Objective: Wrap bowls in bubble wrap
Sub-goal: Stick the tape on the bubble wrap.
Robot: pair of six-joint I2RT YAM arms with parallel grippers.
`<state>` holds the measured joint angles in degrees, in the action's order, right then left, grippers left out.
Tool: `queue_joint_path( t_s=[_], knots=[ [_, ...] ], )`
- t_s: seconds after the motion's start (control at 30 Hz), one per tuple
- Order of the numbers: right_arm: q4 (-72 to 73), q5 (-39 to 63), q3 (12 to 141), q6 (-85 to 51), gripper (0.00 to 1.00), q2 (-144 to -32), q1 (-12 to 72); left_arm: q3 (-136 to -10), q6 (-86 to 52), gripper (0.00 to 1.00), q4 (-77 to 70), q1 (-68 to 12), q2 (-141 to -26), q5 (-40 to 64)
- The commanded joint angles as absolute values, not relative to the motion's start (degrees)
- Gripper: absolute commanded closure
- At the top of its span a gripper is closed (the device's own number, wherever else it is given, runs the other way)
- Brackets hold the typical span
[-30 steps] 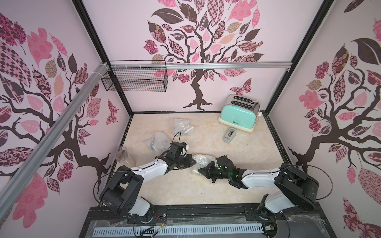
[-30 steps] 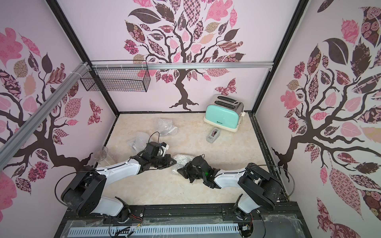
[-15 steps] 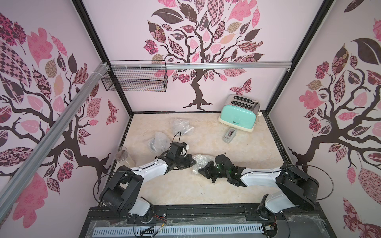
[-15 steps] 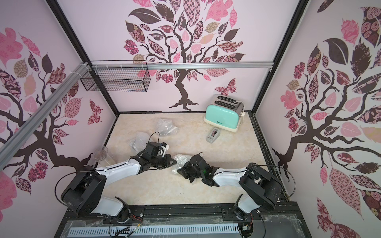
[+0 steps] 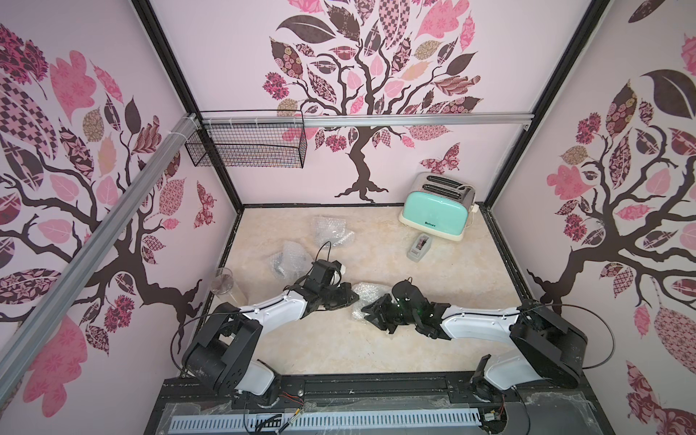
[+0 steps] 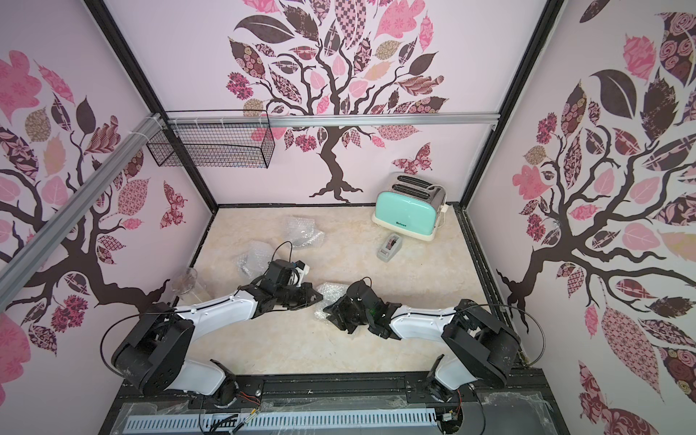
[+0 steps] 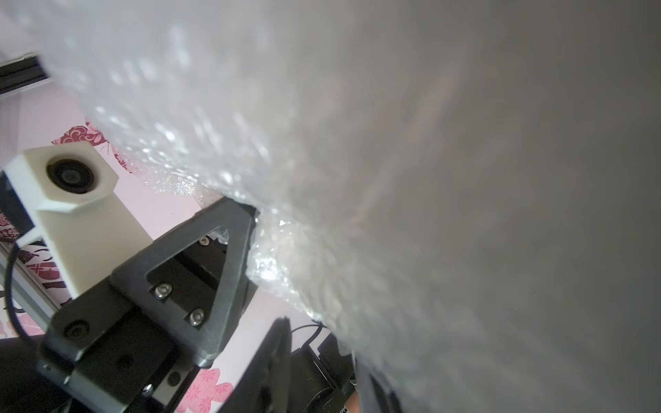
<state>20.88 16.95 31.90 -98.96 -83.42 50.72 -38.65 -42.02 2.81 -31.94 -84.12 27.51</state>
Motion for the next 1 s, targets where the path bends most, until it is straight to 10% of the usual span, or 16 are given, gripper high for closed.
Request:
queue_joint_path(
  t_s=[0.0,0.97],
  knots=[
    [10.3,18.0,31.5,-99.7,0.64,-83.5,50.6,-38.6,-41.4,1.0,4.7,-32.2,-84.4,27.3],
    [2.9,19.2,38.1,-83.6,0.53,-78.8,50.5,-38.7,-41.4,1.0,4.8,-32.5,-84.4,27.3]
  ],
)
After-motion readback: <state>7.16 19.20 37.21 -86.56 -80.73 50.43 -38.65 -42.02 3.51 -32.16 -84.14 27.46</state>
